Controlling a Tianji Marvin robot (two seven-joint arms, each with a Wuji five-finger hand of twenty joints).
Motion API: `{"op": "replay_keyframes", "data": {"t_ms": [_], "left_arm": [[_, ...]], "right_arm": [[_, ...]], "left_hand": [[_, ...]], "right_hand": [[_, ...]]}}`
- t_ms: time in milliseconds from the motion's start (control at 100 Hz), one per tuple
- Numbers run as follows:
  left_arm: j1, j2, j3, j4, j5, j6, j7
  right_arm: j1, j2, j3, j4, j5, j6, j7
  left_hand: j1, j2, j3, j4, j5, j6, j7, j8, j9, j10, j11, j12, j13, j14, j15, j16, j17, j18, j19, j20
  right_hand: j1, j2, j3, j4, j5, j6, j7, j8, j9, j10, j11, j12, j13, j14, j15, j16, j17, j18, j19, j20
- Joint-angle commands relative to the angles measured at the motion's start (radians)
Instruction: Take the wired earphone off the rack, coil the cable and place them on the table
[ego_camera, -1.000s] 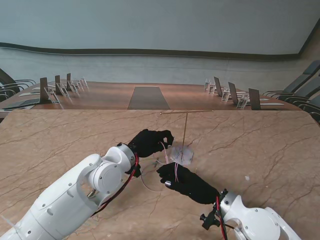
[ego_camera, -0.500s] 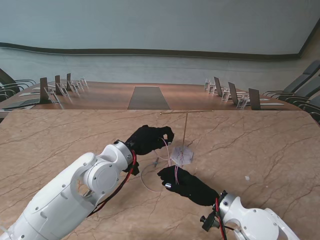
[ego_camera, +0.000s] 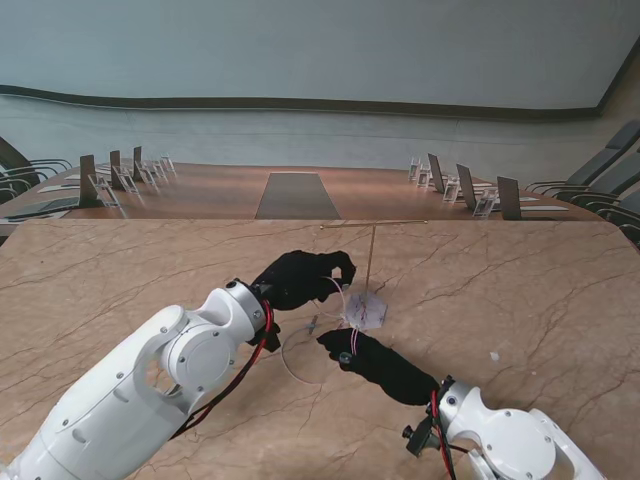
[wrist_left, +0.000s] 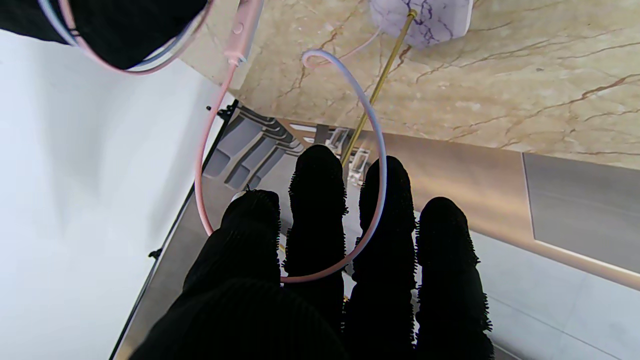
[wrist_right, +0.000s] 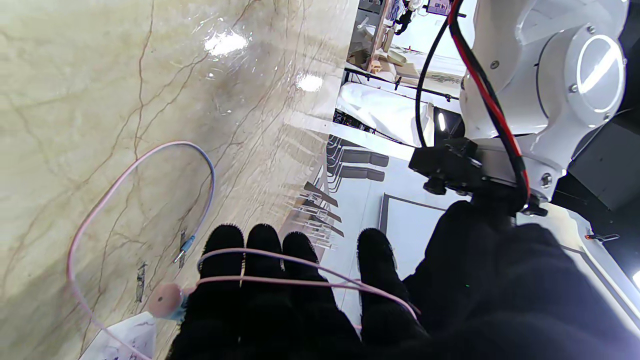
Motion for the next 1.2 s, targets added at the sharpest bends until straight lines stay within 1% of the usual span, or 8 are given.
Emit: {"op": "replay_keyframes", "data": {"t_ms": [0, 170, 500, 520, 560, 1060, 1120, 1190], "left_arm": [[0.008, 0.000, -0.003, -0.021, -0.005, -0.010, -0.007], [0.015, 0.004, -0.007, -0.045, -0.014, -0.029, -0.025], [0.043, 0.013, -0.018, -0.090, -0.026, -0.063, -0.052], [0.045, 0.014, -0.019, -0.093, -0.026, -0.066, -0.055], [0.049, 0.015, -0.021, -0.098, -0.026, -0.071, -0.058], [0.063, 0.021, -0.020, -0.116, -0.052, -0.093, -0.083], [0.059, 0.021, -0.018, -0.114, -0.057, -0.096, -0.084], [0.053, 0.021, -0.017, -0.111, -0.062, -0.100, -0.085]], "right_arm": [[0.003, -0.002, 0.000, 0.003, 0.001, 0.007, -0.001], [0.012, -0.005, 0.003, 0.013, 0.005, 0.008, -0.007], [0.030, -0.009, 0.028, 0.028, -0.014, 0.024, -0.019], [0.031, -0.010, 0.030, 0.029, -0.015, 0.025, -0.021], [0.034, -0.011, 0.033, 0.032, -0.015, 0.026, -0.023], [0.043, -0.016, 0.072, 0.039, -0.014, 0.008, -0.038], [0.040, -0.016, 0.078, 0.036, -0.014, 0.008, -0.038], [0.034, -0.015, 0.084, 0.033, -0.020, 0.008, -0.040]], "left_hand": [[0.069, -0.002, -0.019, -0.025, 0.016, -0.012, -0.009, 0.002, 0.042, -0.016, 0.006, -0.006, 0.035, 0.025, 0.029, -0.006, 0.013, 0.038, 0.056, 0.010], [0.070, -0.001, -0.031, -0.023, 0.023, -0.017, -0.015, 0.001, 0.082, -0.027, 0.017, -0.002, 0.075, 0.028, 0.051, -0.008, 0.048, 0.053, 0.077, 0.008], [0.070, 0.000, -0.038, -0.021, 0.025, -0.017, -0.018, 0.004, 0.096, -0.031, 0.024, 0.003, 0.090, 0.023, 0.069, -0.006, 0.061, 0.055, 0.091, 0.005], [0.070, 0.000, -0.039, -0.022, 0.025, -0.017, -0.018, 0.004, 0.096, -0.033, 0.024, 0.004, 0.091, 0.022, 0.070, -0.006, 0.062, 0.055, 0.092, 0.005], [0.070, -0.001, -0.038, -0.021, 0.025, -0.017, -0.018, 0.004, 0.100, -0.031, 0.026, 0.004, 0.095, 0.024, 0.073, -0.005, 0.065, 0.057, 0.094, 0.005], [0.070, -0.008, -0.059, -0.024, 0.045, -0.018, -0.036, -0.006, 0.195, -0.061, 0.078, 0.019, 0.198, 0.029, 0.149, 0.007, 0.153, 0.095, 0.154, 0.020], [0.069, -0.009, -0.060, -0.023, 0.047, -0.017, -0.038, -0.007, 0.207, -0.064, 0.095, 0.027, 0.212, 0.029, 0.168, 0.012, 0.165, 0.099, 0.164, 0.023], [0.069, -0.009, -0.063, -0.024, 0.052, -0.013, -0.043, -0.011, 0.218, -0.070, 0.109, 0.032, 0.222, 0.027, 0.181, 0.015, 0.172, 0.101, 0.172, 0.026]], "right_hand": [[-0.070, 0.044, -0.010, -0.020, -0.017, -0.008, -0.037, -0.021, -0.031, -0.026, -0.028, -0.020, -0.027, -0.025, -0.019, -0.014, -0.020, -0.044, -0.029, -0.018], [-0.165, 0.052, 0.040, -0.042, -0.017, 0.011, -0.144, -0.046, -0.030, -0.028, -0.080, -0.040, -0.044, -0.028, -0.044, -0.012, -0.027, -0.045, -0.074, 0.001], [-0.250, 0.061, 0.058, -0.064, 0.006, 0.067, -0.443, -0.074, -0.033, -0.027, -0.192, -0.083, -0.079, -0.032, -0.081, -0.009, -0.038, -0.049, -0.175, 0.049], [-0.258, 0.060, 0.068, -0.067, 0.037, 0.068, -0.573, 0.024, -0.033, -0.027, -0.201, -0.085, -0.082, -0.031, -0.086, -0.007, -0.036, -0.049, -0.200, 0.084], [-0.265, 0.060, 0.068, -0.070, 0.043, 0.069, -0.630, 0.058, -0.036, -0.026, -0.211, -0.089, -0.086, -0.031, -0.090, -0.008, -0.034, -0.050, -0.216, 0.091], [-0.281, 0.053, 0.071, -0.073, 0.058, 0.085, -0.665, 0.058, -0.028, -0.004, -0.171, -0.070, -0.061, -0.018, -0.087, -0.002, -0.006, -0.037, -0.235, 0.097], [-0.287, 0.048, 0.084, -0.074, 0.040, 0.091, -0.586, 0.189, -0.033, 0.003, -0.127, -0.053, -0.051, -0.012, -0.084, 0.002, 0.003, -0.032, -0.241, 0.112], [-0.290, 0.046, 0.088, -0.075, 0.028, 0.089, -0.508, 0.241, -0.033, 0.005, -0.111, -0.048, -0.045, -0.009, -0.082, 0.005, 0.007, -0.028, -0.242, 0.119]]}}
